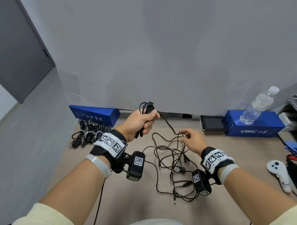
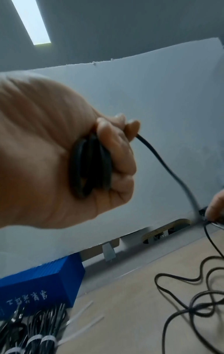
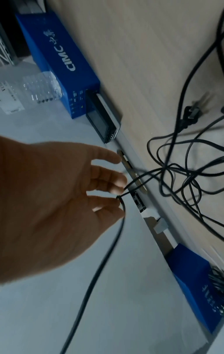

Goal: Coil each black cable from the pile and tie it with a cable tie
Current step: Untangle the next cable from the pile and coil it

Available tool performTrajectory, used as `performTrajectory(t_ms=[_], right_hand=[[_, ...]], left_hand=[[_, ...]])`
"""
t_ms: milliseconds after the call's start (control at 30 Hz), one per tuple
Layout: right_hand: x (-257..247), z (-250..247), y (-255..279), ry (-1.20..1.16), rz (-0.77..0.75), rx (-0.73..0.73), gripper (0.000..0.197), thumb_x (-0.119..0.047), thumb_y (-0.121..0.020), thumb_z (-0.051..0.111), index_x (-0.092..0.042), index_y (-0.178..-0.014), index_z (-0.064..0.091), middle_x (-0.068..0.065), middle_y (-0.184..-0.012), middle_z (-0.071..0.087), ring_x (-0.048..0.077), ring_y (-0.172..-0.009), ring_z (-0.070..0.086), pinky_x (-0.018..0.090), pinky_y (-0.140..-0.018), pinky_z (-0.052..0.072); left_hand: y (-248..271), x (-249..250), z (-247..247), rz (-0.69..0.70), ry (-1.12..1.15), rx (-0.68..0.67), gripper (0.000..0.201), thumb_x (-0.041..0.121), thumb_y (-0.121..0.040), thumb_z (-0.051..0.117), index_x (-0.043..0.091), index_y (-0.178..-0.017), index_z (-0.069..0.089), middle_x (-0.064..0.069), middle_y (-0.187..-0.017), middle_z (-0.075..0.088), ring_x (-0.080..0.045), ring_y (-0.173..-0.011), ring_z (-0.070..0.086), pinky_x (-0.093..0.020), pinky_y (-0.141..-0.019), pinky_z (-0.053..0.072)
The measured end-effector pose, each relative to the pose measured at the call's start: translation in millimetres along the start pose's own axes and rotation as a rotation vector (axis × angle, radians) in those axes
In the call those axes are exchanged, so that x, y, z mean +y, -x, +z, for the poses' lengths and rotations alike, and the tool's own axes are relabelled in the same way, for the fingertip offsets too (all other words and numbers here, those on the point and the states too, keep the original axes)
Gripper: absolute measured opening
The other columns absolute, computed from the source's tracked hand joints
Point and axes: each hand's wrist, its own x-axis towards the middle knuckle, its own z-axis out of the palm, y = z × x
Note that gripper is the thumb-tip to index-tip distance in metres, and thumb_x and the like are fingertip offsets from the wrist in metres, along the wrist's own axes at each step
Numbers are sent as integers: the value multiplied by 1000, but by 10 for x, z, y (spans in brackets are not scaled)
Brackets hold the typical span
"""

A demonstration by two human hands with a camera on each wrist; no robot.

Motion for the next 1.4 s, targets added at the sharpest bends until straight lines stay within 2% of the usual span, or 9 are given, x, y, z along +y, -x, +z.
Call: performTrajectory(t_ms=[267, 367, 467, 567, 700, 900, 1100, 1267, 1400], right_hand=[[184, 14, 50, 161, 51, -181, 15, -28, -95, 65, -27, -81, 70, 1, -97, 73, 21, -95, 64, 40, -94, 52], [51, 37, 54, 96, 59, -141, 6, -23, -94, 66, -25, -99, 69, 1, -99, 67, 23, -96, 64, 41, -94, 53], [-252, 14, 66, 32, -89, -137, 48, -17, -90, 70, -22, -135, 55, -4, -126, 57, 15, -121, 55, 36, -107, 45], [-628, -37, 161, -1, -313, -318, 50, -24, -92, 68, -23, -140, 53, -9, -140, 54, 5, -129, 46, 25, -110, 35], [-867, -29, 249, -91, -388, -433, 25, -31, -103, 53, -11, -106, 68, 1, -103, 74, 7, -95, 67, 23, -87, 48], [-887, -28, 224, -247, -336, -101, 30, -24, -102, 50, -14, -76, 60, -1, -55, 54, 15, -49, 55, 29, -56, 45], [-1021, 100, 290, -128, -327, -225, 42, -28, -103, 43, -15, -67, 62, -8, -47, 46, 5, -41, 40, 29, -53, 34], [-1089, 142, 381, -210, -335, -367, 41, -31, -104, 44, -11, -76, 67, -6, -51, 53, 11, -46, 49, 30, -53, 42], [-905, 95, 340, -231, -358, -416, 28, -28, -101, 53, -10, -84, 67, 6, -74, 71, 15, -71, 67, 38, -81, 50]], left_hand=[[13, 109, -100, 47, 49, 10, 30, 29, -106, 45, 11, -95, 67, 5, -53, 39, -10, -42, 37, -23, -47, 32], [19, 81, -54, 25, 5, 6, 30, 29, -106, 45, 9, -97, 66, 5, -51, 38, -10, -41, 35, -23, -46, 31], [33, 58, 29, 11, -51, -11, 30, 27, -106, 45, 7, -96, 65, 3, -51, 36, -11, -40, 33, -23, -43, 29], [10, 49, 54, -5, -53, 37, 30, 30, -106, 46, 8, -96, 63, 3, -52, 35, -11, -42, 32, -22, -44, 27], [7, -19, -65, -55, 44, 154, 33, 37, -104, 48, 12, -87, 61, 5, -51, 35, -10, -40, 31, -20, -40, 28], [123, -172, -179, -230, -27, 219, 47, 53, -100, 48, 10, -93, 64, 4, -51, 34, -11, -40, 30, -23, -42, 26], [94, -226, 35, -211, -14, 199, 43, 45, -97, 59, 11, -121, 69, 5, -54, 38, -11, -46, 32, -25, -47, 26], [-17, -179, 202, -118, 20, 354, 32, 37, -96, 64, 10, -82, 71, -1, -65, 58, -12, -52, 45, -23, -50, 37], [-59, -56, 174, -34, 111, 437, 36, 41, -99, 57, 16, -75, 63, -1, -70, 65, -20, -77, 63, -35, -77, 48]])
